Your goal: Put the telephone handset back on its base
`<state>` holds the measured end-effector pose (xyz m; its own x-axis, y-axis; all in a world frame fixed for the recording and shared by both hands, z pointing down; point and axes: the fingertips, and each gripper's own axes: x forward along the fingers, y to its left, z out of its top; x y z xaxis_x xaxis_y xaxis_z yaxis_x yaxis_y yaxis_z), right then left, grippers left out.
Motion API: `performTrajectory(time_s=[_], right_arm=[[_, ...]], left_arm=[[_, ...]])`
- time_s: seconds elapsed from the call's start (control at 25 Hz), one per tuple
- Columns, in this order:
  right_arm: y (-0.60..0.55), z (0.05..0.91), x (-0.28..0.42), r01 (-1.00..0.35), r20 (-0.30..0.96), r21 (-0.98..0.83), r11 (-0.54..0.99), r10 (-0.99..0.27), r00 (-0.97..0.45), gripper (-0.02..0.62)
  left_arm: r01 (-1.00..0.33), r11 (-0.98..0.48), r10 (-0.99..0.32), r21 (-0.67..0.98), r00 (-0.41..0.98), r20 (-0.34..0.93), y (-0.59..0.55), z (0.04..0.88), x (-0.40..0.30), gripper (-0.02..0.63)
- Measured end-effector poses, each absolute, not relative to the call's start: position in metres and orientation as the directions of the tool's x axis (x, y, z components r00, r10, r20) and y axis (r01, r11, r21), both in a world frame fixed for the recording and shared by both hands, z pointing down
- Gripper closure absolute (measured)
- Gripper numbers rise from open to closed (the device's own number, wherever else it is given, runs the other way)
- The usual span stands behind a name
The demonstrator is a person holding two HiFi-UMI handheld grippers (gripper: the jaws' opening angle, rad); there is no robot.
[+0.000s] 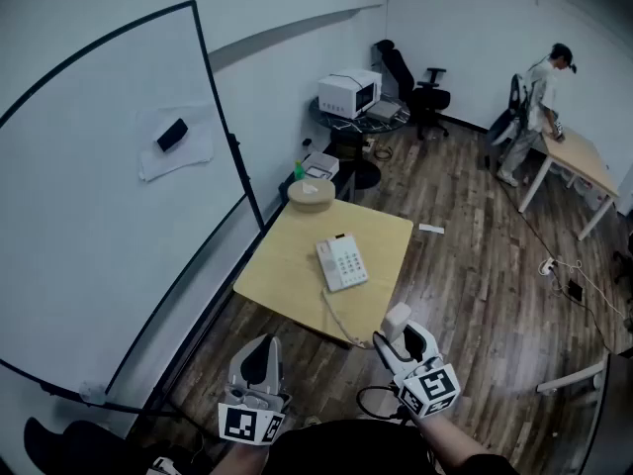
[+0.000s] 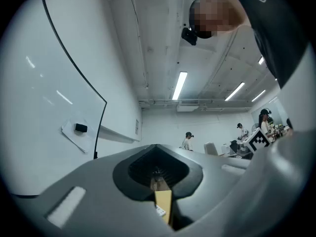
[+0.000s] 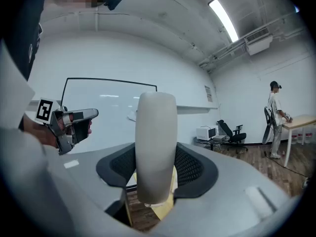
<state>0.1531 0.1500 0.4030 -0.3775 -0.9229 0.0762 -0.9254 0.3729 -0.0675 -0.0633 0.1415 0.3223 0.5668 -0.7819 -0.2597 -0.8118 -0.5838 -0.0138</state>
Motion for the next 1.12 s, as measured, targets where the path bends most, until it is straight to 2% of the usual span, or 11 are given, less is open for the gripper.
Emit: performTrajectory(time_s=[0.32, 1.12], right_arm=[[0.147, 0.401, 0.134, -0.928, 0.079, -0.074, 0.365, -0.925, -0.37, 0.364], [0.144, 0.396, 0.138, -0.918, 0.065, -0.09, 0.385, -0.918, -0.391, 0.364]], left_arm=[[-0.805, -0.593, -0.775, -0.01, 0.574, -0.265, 0.142, 0.32, -0.079, 0.606], [-0.81, -0.586, -0.777, -0.027, 0.572, -0.264, 0.14, 0.32, -0.067, 0.606]])
